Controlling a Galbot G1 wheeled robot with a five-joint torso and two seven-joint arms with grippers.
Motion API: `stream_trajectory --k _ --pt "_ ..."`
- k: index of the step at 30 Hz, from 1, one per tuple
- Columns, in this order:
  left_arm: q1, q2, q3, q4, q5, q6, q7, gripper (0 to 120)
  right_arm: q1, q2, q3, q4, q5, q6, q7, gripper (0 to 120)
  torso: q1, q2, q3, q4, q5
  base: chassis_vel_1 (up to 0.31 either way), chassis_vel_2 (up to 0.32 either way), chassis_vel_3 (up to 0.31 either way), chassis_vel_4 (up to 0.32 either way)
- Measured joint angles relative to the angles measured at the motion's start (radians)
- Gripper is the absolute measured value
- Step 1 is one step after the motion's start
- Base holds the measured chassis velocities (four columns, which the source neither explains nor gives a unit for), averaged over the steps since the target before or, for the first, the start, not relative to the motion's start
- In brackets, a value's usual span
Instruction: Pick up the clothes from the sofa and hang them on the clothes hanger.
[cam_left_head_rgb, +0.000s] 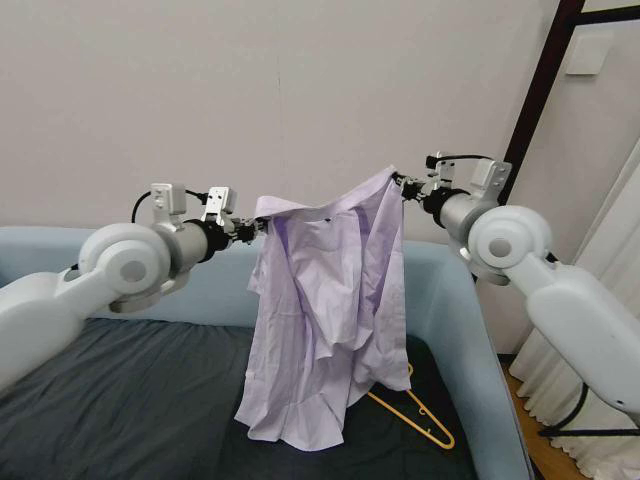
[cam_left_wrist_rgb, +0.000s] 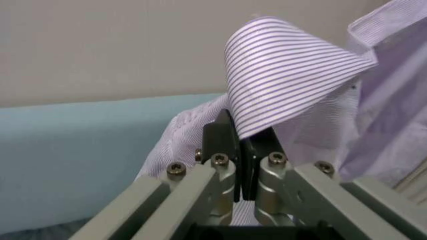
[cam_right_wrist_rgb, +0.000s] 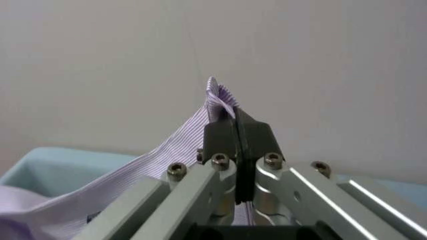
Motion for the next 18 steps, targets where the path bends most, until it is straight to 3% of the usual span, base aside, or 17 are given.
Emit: stream_trajectory --k 4,5,8,13,16,18 --pt "0.217 0.162 -0.168 -0.159 0.037 -0.053 -0.014 0 -0.043 -0.074 0.057 0.161 0.145 -0.012 0.073 0 -0.001 0.000 0.000 0.0007 0.0005 0.000 0.000 0.000 0.000" --pt "0.217 0.162 -0.168 -0.159 0.037 -0.053 -0.014 0 -0.043 -0.074 0.057 0.161 0.145 -0.012 0.073 0 -0.001 0.000 0.000 0.0007 0.0005 0.000 0.000 0.000 0.000" --pt "0.384 0.208 -0.295 -0.250 0.023 -0.057 -0.050 0 -0.046 -0.098 0.056 0.238 0.199 -0.012 0.108 0 -0.001 0.000 0.000 -0.0002 -0.0003 0.000 0.000 0.000 0.000" --pt "0.398 0.216 -0.302 -0.241 0.015 -0.057 -0.055 0 -0.040 -0.080 0.049 0.245 0.218 -0.011 0.135 0 0.000 0.000 0.000 -0.0002 0.0002 0.000 0.000 0.000 0.000" --pt "0.407 0.185 -0.284 -0.194 0.043 -0.057 -0.052 0 -0.077 -0.062 0.050 0.212 0.189 -0.012 0.129 0 0.000 0.000 0.000 0.0001 0.0002 0.000 0.000 0.000 0.000" --pt "0.425 0.132 -0.263 -0.132 0.090 -0.062 -0.053 0 -0.144 -0.038 0.051 0.167 0.132 -0.012 0.100 0 0.000 0.000 0.000 0.0002 -0.0002 0.000 0.000 0.000 0.000"
